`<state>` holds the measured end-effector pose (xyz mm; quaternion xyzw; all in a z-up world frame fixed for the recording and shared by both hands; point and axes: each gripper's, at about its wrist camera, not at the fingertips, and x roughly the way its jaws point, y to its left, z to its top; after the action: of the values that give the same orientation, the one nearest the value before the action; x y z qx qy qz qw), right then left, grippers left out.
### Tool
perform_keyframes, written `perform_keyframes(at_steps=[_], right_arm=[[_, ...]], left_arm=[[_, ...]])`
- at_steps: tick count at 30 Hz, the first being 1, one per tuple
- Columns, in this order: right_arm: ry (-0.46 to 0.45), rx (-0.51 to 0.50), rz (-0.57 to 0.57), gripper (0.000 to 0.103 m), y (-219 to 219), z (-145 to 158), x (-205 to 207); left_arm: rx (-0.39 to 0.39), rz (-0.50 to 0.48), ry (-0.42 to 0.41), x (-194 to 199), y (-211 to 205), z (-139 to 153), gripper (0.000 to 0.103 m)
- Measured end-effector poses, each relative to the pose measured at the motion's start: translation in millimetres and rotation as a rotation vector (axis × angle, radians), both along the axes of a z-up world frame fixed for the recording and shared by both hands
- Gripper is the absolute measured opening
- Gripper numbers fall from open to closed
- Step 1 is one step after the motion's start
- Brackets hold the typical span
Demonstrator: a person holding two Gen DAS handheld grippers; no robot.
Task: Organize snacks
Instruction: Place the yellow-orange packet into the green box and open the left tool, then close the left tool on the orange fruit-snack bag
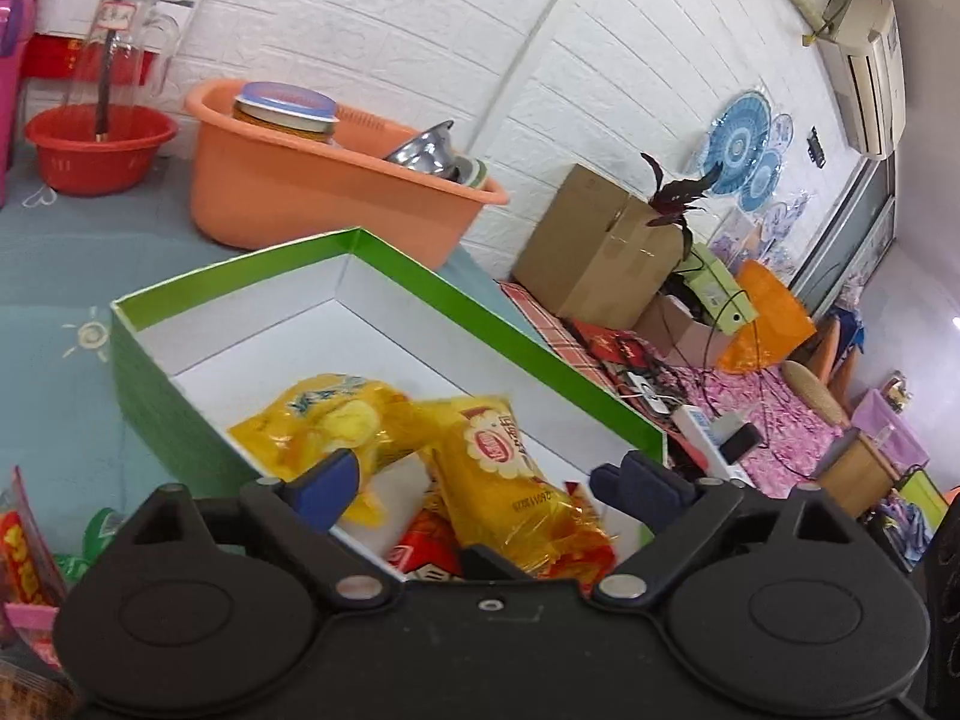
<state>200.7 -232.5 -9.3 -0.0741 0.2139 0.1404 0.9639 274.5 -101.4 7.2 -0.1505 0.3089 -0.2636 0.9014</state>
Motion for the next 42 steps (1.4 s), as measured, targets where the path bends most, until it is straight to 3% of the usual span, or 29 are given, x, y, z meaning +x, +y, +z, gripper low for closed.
perform_keyframes(at_steps=[5, 11, 16, 20, 25, 32, 42], right_arm=[[0.031, 0.025, -0.015, 0.103, -6.7, -1.6, -6.1], [-0.030, 0.071, -0.016, 0.103, -13.2, 18.3, -36.6], [-0.078, 0.127, 0.021, 0.103, -14.9, 30.2, -73.9], [-0.072, 0.164, 0.069, 0.103, -7.6, 30.3, -98.0], [-0.002, 0.180, 0.138, 0.103, 12.8, 15.6, -111.1], [0.128, 0.222, 0.183, 0.103, 42.1, -10.5, -111.2], [0.243, 0.259, 0.132, 0.103, 49.6, -24.1, -71.7]], left_arm=[[-0.009, 0.003, 0.006, -8.4, 7.4, 8.3, 0.103], [0.004, 0.002, -0.049, -47.4, 20.0, 35.0, 0.103], [0.016, 0.073, -0.078, -93.6, 45.0, 48.6, 0.103], [-0.011, 0.109, -0.084, -127.9, 69.4, 42.8, 0.103], [-0.022, 0.147, -0.046, -152.7, 90.0, 21.9, 0.103], [-0.029, 0.057, 0.021, -130.8, 84.8, 0.5, 0.103], [0.021, -0.023, 0.125, -73.6, 63.5, -23.0, 0.097]])
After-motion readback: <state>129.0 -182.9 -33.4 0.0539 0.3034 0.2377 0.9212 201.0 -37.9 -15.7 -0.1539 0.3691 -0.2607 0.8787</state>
